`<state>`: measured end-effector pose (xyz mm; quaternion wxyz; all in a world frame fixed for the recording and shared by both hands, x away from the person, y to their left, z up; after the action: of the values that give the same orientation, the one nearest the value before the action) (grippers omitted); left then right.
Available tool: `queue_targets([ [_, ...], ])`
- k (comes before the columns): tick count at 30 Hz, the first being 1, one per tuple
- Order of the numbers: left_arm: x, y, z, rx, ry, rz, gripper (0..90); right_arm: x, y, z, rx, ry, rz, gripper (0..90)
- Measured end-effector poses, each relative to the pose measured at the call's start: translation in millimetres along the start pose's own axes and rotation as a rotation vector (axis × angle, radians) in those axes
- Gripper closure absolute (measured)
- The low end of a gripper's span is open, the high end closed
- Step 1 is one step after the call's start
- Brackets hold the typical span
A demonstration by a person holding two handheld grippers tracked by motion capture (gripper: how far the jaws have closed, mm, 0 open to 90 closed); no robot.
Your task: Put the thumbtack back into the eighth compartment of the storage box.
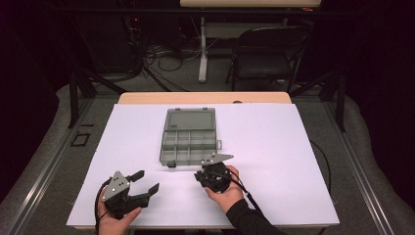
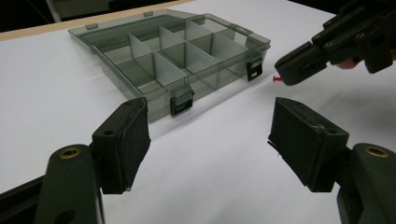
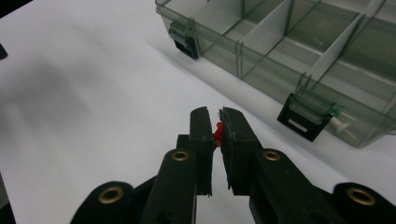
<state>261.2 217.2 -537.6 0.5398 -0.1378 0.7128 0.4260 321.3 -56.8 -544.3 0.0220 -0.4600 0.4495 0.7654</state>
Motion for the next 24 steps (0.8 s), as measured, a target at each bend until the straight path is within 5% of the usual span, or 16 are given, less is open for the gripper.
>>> queue_targets([
  [13,-0.3,-0.3,-0.6,0.002,-0.003,-0.001,28.1,-23.0,28.9,-2.7,0.008,0.028,-0.032,83.1],
  [24,-0.2,-0.4,-0.4,-0.003,0.000,0.001,28.1,-42.1,41.8,-14.3,0.020,-0.004,-0.039,83.1],
])
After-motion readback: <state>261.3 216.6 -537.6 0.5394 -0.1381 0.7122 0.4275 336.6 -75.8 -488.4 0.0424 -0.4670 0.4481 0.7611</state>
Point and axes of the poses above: each handheld gripper's, and its own axes: y roughly backward along the jaws, x roughly out of its underside, z roughly to its left, the point moved 2 cm from there along -y, roughly forward along the jaws, and after that the axes turned 2 degrees about z, right-handed, at the moved point
